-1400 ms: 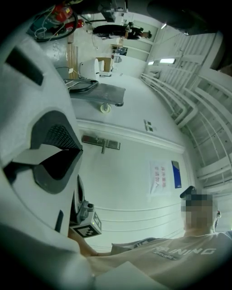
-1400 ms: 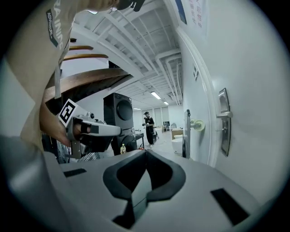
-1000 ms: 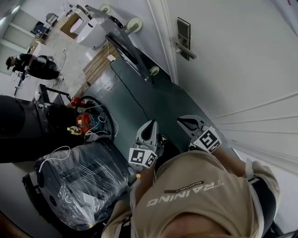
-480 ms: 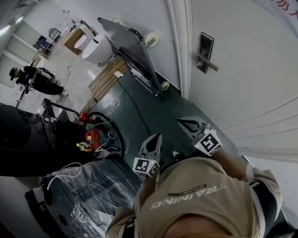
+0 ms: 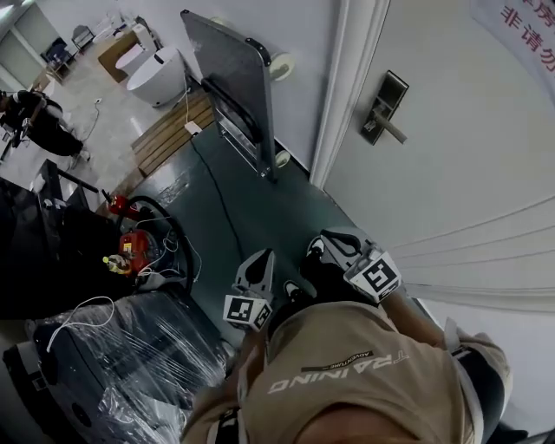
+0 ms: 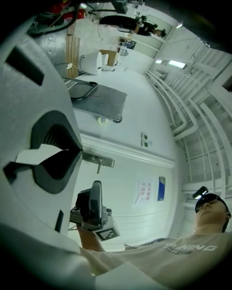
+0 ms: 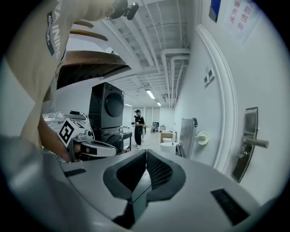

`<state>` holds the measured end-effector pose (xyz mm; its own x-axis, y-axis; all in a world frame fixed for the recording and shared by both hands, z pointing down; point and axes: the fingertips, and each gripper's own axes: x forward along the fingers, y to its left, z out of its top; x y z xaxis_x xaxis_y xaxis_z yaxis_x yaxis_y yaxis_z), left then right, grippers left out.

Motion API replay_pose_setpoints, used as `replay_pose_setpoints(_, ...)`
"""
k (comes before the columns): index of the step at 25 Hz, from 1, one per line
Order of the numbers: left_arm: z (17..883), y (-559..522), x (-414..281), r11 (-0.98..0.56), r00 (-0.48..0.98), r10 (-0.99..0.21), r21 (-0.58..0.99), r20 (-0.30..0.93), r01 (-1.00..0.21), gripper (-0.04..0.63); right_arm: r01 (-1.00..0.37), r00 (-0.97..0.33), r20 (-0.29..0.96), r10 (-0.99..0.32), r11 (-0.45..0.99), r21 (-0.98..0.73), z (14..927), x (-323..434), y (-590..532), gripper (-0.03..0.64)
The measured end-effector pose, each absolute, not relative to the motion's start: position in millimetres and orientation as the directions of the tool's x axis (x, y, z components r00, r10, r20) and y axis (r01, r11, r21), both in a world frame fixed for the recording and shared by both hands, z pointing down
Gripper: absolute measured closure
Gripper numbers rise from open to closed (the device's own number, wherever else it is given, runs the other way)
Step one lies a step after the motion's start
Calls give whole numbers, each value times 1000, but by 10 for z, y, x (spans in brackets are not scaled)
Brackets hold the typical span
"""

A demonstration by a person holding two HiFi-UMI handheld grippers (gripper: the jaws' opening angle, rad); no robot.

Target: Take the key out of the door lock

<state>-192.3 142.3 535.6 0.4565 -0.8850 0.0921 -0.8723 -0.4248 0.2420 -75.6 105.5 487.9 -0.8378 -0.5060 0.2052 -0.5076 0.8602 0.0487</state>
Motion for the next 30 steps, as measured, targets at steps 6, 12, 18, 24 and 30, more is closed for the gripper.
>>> replay_pose_setpoints(6,5319,1251,-1929,-394,426,-897,229,116,-890,586,-498,-847,217,-485,867,-4,5011,-782,888,603)
replay_pose_setpoints(12,5106,918,-2027,-377,407,-901,191,152,-906,586,-478,-858,228,-460,878,-28,5121,-921,423,603)
replay_pose_setpoints(18,4952,372,-1949,-432,453,-875,146,173,-890,586,-463,-882,108,-459,886,-13,4790,-1105,-93,603)
replay_pose_setpoints(24,4669,-86,-1865,-424,433,-896,96,100,-900,586,-431,-894,122,-431,902,31,4876,-1037,-408,603)
replay_pose_setpoints(30,4944,-184,-1958,-397,405,-902,82,151,-914,586,-467,-873,165,-460,884,-8,5202,-874,-675,603)
